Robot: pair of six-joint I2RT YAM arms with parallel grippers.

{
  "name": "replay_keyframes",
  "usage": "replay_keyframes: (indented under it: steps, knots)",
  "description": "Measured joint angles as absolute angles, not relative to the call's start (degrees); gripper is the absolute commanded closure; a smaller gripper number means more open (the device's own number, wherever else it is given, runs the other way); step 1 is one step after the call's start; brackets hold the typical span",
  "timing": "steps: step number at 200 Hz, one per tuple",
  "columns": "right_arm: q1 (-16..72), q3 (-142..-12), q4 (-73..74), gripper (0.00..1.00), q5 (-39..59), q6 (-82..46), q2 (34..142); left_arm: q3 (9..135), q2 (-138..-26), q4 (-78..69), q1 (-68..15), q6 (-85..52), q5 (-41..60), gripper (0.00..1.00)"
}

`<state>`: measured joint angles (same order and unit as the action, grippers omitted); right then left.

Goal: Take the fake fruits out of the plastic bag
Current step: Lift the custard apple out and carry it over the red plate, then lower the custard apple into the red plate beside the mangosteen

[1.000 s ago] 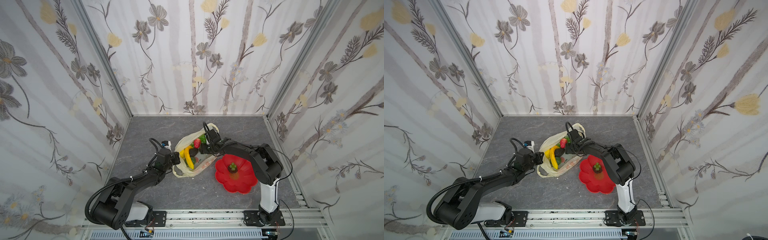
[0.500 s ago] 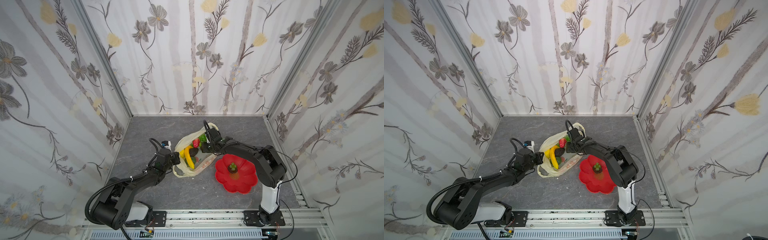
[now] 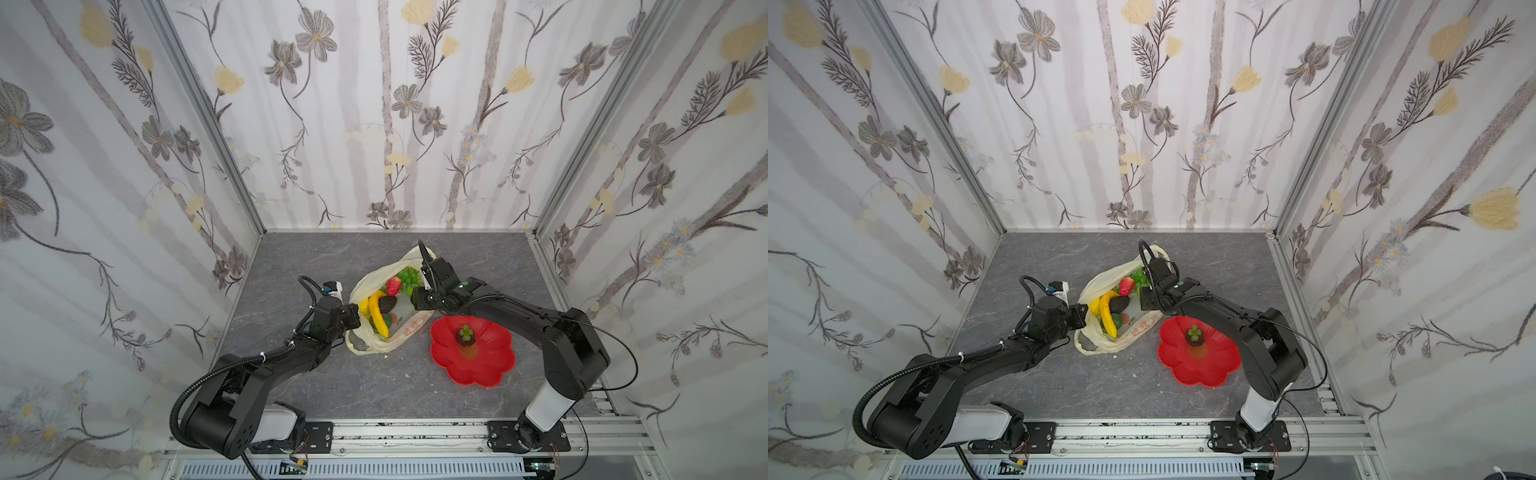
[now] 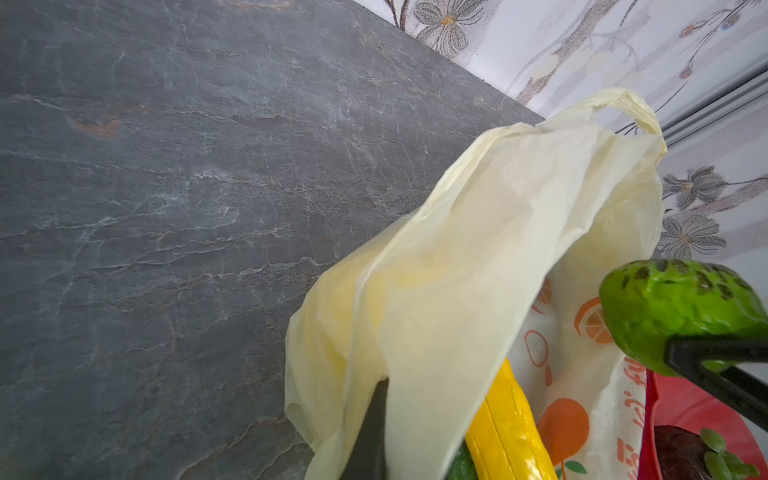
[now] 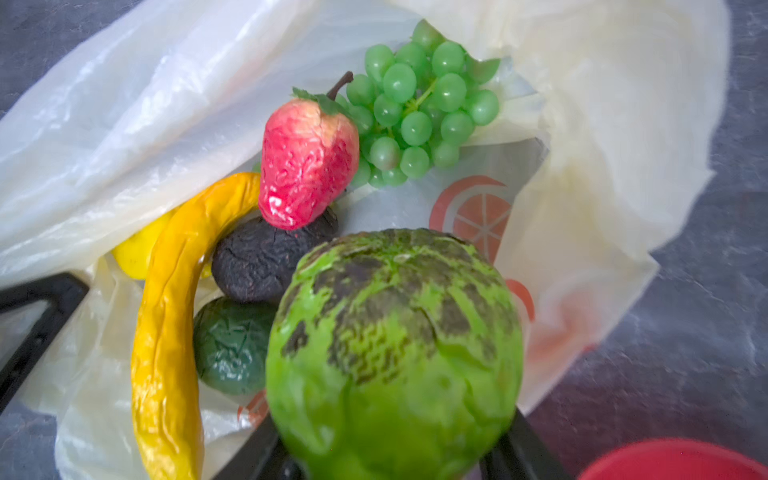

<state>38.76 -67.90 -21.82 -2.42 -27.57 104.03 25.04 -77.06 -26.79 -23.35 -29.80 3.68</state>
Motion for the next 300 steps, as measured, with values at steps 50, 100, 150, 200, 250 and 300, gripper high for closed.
replay_keyframes:
  steps: [50,100,150,200,250,300]
  knots:
    - [39.9,-57.7,-27.8,0.46,-3.6,-27.4,89.2,25.0,-77.0,-26.8,-23.4,-29.8,3.7,0.9]
    - [41.7,-50.0,-34.0,0.46,-4.5,-29.9,78.8,25.0,-77.0,-26.8,-23.4,-29.8,3.7,0.91]
    - [43.2,-44.9,-37.1,0.46,-4.4,-32.4,73.6,25.0,-77.0,-26.8,-23.4,-29.7,3.7,0.91]
    - [45.0,-44.4,-39.2,0.47,-3.8,-34.1,75.4,25.0,-77.0,-26.8,-23.4,-29.6,3.6,0.91]
    - [45.7,-44.1,-41.7,0.48,-3.8,-35.2,78.2,25.0,-76.9,-26.8,-23.4,-29.6,3.7,0.91]
    - [45.7,-44.1,-46.0,0.48,-4.9,-36.2,79.0,25.0,-76.9,-26.8,-23.4,-29.6,3.7,0.9]
